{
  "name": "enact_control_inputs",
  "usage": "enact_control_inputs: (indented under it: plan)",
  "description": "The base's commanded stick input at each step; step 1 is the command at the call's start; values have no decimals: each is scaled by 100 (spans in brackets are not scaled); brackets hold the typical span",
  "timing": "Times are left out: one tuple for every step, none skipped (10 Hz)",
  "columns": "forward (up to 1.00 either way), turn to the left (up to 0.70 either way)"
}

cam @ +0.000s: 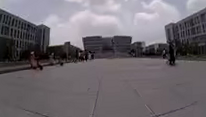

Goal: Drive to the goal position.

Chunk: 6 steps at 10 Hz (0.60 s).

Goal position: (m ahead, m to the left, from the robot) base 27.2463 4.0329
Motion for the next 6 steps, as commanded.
enact_control_inputs:
  plan:
    - [70,0]
    - [70,0]
    - [70,0]
    - [70,0]
    - [70,0]
    - [70,0]
